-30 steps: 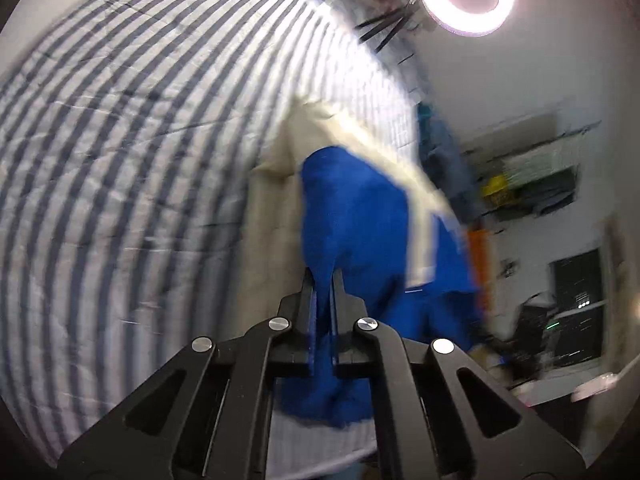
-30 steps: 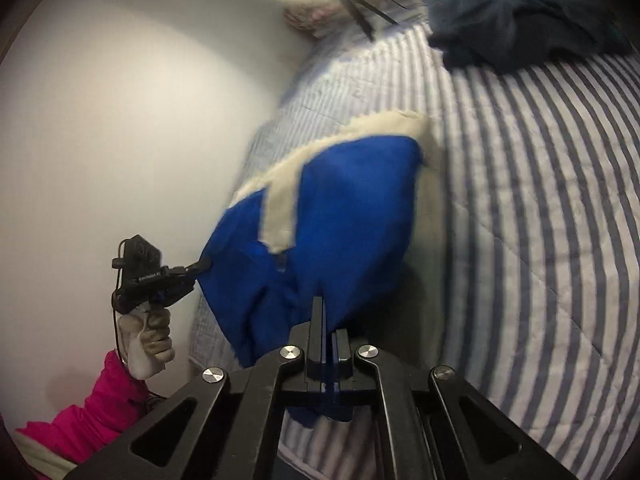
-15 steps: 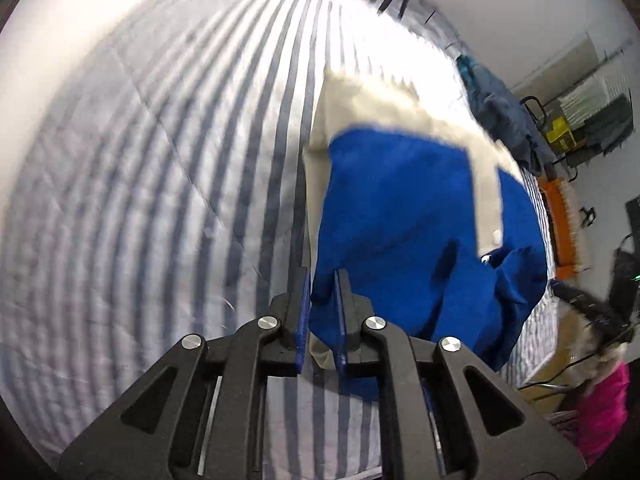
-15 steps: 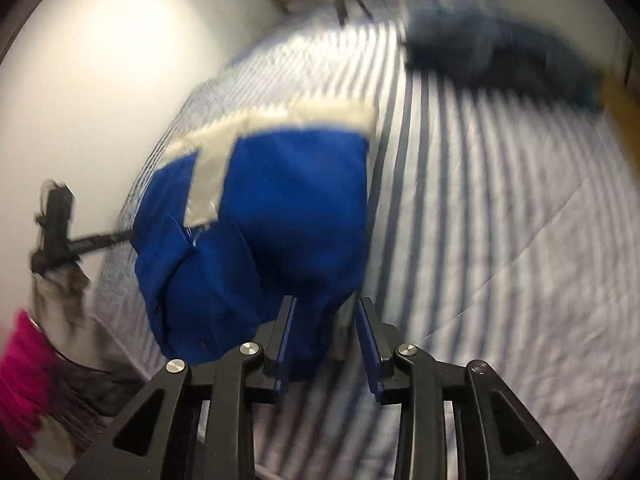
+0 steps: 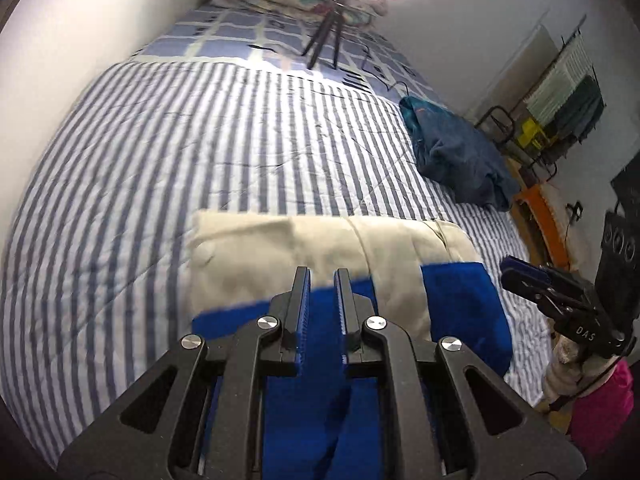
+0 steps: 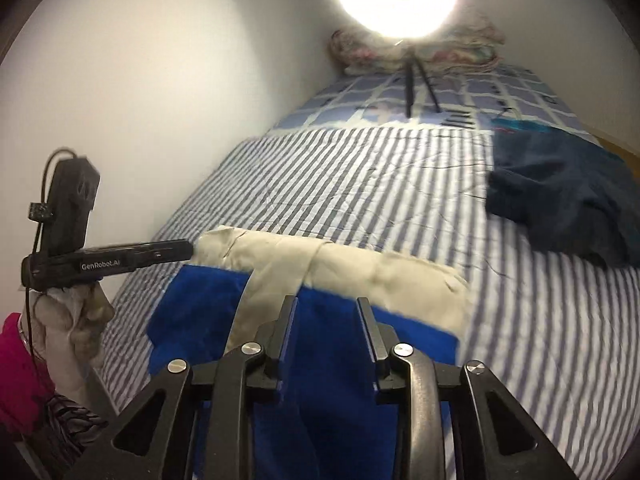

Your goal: Fold large clothes

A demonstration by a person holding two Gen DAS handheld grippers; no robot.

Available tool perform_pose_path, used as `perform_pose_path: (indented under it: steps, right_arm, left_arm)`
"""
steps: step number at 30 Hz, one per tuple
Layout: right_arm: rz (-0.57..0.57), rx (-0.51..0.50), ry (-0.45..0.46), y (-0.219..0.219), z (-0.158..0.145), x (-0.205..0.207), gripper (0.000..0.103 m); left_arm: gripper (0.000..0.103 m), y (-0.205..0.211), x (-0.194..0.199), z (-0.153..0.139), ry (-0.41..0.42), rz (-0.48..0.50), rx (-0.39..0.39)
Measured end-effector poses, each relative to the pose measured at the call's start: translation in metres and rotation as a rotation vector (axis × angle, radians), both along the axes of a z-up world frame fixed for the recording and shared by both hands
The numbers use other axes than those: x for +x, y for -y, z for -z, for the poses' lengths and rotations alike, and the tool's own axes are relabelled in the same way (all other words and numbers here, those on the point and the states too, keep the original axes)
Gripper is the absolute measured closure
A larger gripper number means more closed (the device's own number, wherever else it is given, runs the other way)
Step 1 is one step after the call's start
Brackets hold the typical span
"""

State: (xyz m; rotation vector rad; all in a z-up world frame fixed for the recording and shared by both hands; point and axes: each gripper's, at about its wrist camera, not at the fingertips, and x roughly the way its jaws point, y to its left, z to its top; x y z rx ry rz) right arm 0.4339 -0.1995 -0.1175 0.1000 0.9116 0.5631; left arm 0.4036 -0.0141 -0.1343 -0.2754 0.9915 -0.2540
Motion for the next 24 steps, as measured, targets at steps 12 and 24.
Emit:
perform_pose_path:
  steps: [12, 24]
  right_arm:
    - [-0.077, -0.096, -0.168, -0.01, 0.085, 0.012, 0.082]
    - [-0.057, 0.027, -0.146, 0.065, 0.038, -0.047, 0.079]
  left_arm:
    - [0.094, 0.002, 0.023, 0.078, -0.122, 0.093, 0.011]
    - [0.095, -0.05, -0.038, 0.028, -0.025, -0.009, -0.084]
